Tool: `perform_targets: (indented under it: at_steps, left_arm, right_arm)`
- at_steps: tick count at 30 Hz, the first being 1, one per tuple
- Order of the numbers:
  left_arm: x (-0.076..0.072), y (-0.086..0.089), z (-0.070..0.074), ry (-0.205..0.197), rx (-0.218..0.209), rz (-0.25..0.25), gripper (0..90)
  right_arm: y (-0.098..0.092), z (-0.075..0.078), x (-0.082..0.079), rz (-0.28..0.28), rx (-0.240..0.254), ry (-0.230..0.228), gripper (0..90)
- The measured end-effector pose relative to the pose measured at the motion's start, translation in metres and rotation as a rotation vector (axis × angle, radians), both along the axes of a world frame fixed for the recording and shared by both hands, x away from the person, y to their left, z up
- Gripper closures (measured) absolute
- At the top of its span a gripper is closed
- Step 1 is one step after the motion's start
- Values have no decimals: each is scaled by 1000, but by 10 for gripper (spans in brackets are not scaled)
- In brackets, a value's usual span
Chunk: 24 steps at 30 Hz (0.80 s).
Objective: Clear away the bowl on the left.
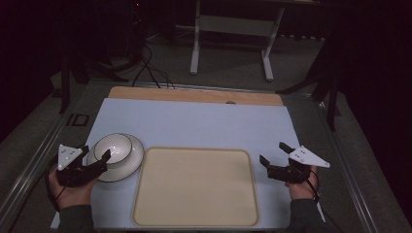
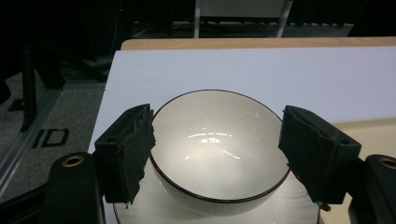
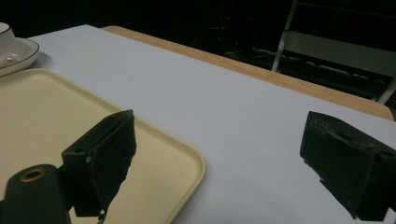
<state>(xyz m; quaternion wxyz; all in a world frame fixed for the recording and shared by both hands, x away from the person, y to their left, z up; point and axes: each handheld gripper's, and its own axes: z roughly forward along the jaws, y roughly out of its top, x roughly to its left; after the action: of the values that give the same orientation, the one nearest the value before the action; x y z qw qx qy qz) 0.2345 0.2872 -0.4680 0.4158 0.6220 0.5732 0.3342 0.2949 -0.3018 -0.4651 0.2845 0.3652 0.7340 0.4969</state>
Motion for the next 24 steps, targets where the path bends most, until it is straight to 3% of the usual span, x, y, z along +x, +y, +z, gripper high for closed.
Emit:
perform_targets:
  at_steps: [12,24]
  left_arm:
    - [2,5,0,7,-21,8,297]
    - [12,12,-4,56,-47,51,323]
  right_arm:
    - [1,1,-2,7,1,-16,103]
    - [0,1,-2,-1,4,-22,103]
